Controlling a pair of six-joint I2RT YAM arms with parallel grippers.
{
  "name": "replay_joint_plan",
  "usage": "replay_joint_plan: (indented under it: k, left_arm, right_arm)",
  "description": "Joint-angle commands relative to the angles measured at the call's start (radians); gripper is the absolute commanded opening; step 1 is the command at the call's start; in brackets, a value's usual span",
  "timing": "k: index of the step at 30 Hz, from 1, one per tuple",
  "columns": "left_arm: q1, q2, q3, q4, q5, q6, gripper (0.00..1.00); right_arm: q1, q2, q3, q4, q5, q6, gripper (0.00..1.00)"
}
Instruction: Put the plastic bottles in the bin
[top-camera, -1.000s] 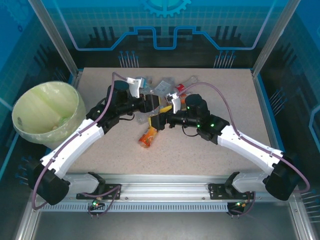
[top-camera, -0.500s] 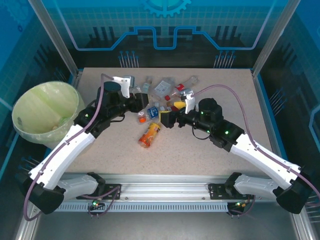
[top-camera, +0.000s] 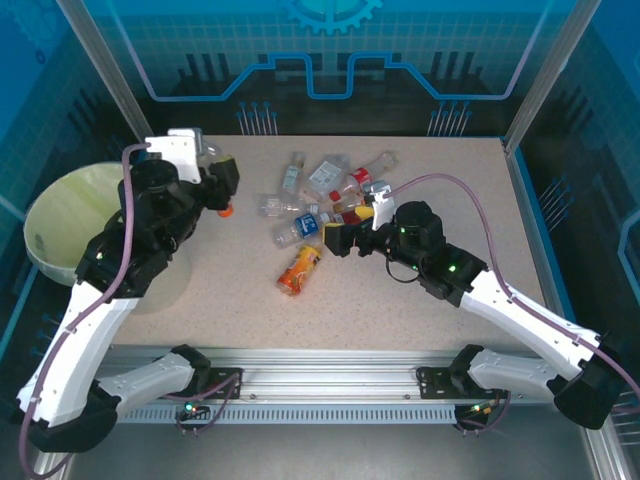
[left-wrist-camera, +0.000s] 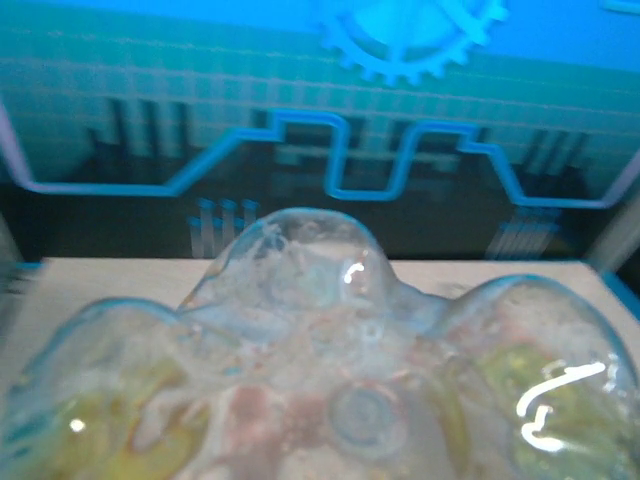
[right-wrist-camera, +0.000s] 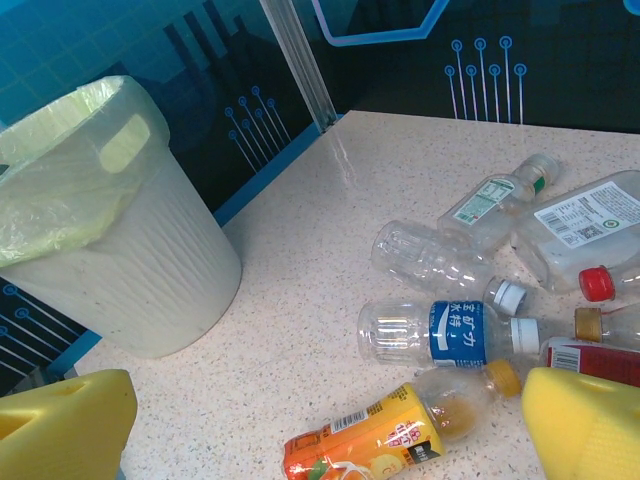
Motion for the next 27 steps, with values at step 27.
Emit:
replay_joint_plan:
  k: [27]
  left_arm:
    - [1.038,0.232,-0.045,-0.105,0.389,-0.244,0.53]
  right_arm:
    - [-0.001,0.01,0.02,-0.057,0.023,-0.012,1.0]
